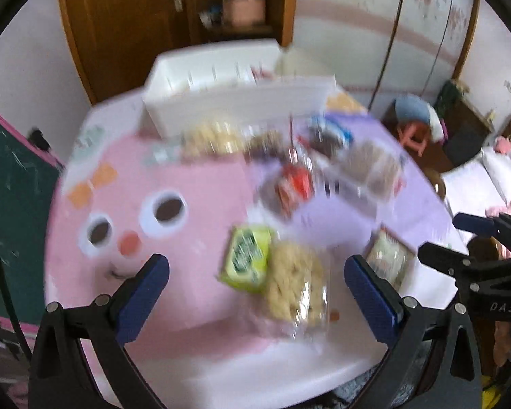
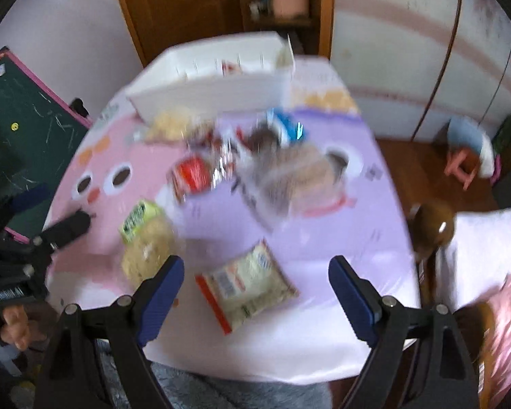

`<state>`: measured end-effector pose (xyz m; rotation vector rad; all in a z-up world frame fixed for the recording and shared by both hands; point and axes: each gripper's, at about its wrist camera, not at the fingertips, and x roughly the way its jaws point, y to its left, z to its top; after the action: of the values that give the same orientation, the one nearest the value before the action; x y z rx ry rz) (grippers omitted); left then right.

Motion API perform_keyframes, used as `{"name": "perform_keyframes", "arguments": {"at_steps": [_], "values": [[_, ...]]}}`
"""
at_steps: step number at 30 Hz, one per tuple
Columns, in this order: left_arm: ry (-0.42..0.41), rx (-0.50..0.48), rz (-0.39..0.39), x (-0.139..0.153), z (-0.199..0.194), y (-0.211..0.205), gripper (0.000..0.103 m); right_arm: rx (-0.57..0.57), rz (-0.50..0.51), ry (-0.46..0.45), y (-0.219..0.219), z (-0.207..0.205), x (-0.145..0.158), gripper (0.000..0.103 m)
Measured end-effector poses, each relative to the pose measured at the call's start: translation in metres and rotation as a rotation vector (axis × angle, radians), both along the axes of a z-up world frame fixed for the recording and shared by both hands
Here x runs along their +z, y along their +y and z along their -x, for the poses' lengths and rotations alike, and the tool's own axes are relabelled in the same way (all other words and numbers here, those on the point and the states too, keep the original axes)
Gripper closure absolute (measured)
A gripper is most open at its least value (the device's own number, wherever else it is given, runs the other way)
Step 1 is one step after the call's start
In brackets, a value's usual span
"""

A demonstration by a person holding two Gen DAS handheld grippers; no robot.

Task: Organize snacks
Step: 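Move both tools back over the remaining snacks, then grasp the clear puffed-snack bag with the left tool while the right tool grasps the LIPO pack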

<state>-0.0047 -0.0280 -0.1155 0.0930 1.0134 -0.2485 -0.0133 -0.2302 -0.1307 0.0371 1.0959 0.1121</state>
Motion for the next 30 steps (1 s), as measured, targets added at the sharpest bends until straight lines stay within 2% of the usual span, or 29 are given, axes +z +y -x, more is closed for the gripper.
{"name": "perform_keyframes", "arguments": {"at_steps": [6,9,14,18,24,26,30], "values": [[0.131,-0.021,0.004,-0.040,-0.002,-0.011,0.001,0.051,-0.007,0.067,0.001,-0.003,-0.032,0.017],[0.149,-0.023,-0.001,-0.049,-0.006,-0.018,0.001,0.073,0.010,0.078,0.000,-0.004,-0.043,0.017],[0.209,-0.047,0.002,-0.063,-0.009,-0.030,0.002,0.095,-0.025,0.098,-0.006,-0.008,-0.055,0.017],[0.226,-0.040,-0.008,-0.070,-0.012,-0.033,0.003,0.136,-0.023,0.108,-0.004,-0.009,-0.062,0.017],[0.288,0.003,0.015,-0.084,-0.025,-0.027,0.006,0.216,0.014,0.120,0.008,-0.014,-0.071,0.017],[0.309,0.009,0.027,-0.089,-0.028,-0.025,0.009,0.248,0.055,0.107,0.015,-0.013,-0.073,0.016],[0.294,-0.003,0.008,-0.090,-0.032,-0.029,0.009,0.289,0.116,0.092,0.026,-0.012,-0.075,0.016]]}}
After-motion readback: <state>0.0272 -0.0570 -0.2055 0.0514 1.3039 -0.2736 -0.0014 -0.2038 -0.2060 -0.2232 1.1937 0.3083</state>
